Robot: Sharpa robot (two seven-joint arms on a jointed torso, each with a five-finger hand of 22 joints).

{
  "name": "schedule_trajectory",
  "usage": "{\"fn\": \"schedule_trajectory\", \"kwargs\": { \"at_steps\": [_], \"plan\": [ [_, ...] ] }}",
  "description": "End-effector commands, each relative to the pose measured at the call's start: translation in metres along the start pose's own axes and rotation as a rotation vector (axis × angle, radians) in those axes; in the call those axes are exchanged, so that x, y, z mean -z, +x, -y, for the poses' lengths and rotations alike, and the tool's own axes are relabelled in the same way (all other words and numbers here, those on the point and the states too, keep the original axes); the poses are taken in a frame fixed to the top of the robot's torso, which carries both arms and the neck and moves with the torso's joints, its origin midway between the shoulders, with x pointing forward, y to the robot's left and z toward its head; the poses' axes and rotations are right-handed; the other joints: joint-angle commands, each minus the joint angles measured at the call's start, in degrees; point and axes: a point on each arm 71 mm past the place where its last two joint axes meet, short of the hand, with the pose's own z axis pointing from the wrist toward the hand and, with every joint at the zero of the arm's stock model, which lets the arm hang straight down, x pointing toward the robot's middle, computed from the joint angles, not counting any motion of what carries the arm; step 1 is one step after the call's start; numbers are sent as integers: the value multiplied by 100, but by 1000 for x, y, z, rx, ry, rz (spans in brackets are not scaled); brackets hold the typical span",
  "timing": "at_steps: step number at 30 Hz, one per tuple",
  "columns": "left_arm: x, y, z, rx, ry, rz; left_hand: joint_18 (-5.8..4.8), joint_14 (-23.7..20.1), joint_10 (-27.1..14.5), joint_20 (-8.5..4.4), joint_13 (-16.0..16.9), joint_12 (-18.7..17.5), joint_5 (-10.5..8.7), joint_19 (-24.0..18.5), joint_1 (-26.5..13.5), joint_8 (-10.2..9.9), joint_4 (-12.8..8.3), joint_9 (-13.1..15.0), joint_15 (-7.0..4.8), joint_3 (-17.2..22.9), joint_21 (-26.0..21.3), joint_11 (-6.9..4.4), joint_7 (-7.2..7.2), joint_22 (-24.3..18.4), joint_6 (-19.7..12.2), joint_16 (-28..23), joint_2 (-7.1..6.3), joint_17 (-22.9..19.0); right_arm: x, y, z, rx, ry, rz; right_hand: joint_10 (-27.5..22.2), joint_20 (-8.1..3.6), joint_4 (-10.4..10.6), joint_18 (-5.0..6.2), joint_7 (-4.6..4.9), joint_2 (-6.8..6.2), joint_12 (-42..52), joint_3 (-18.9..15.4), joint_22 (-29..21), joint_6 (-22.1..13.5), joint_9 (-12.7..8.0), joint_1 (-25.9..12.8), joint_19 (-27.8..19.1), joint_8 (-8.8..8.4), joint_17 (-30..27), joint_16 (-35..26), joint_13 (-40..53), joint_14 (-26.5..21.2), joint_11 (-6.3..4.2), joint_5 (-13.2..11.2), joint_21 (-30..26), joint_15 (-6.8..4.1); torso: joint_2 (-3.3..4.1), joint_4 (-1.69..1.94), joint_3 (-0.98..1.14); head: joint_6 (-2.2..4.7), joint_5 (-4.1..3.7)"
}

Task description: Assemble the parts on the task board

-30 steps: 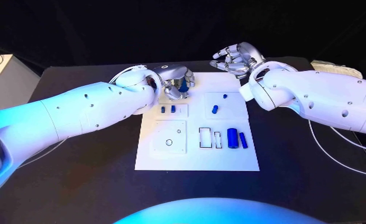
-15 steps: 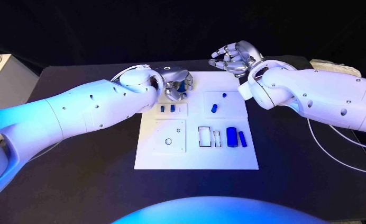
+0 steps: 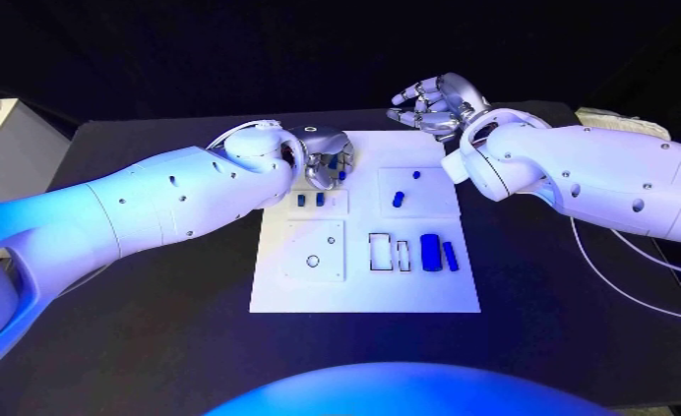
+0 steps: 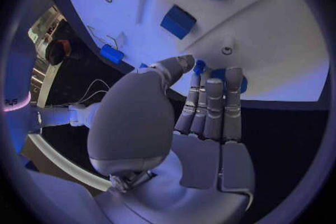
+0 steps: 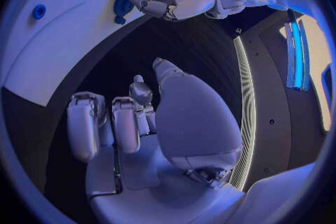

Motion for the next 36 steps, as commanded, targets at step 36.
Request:
{"fn": "schedule_trajectory", "kwargs": {
  "at_steps": [36],
  "plan": [
    [1,-2,-2,17,11,45,-204,1051,1518,-209,-522,-771,-35,883,-37,-291,-252,8,-214,204,734,-241,-25,868,1011,749,393,778,0,2,-3,9,-23,-8,-22,29,3,71,10,6,-41,43,905,-28,-8,-21,308,22,721,-26,-15,407,8,-15,-33,16,-8,3,7,-42,10]
  ]
}}
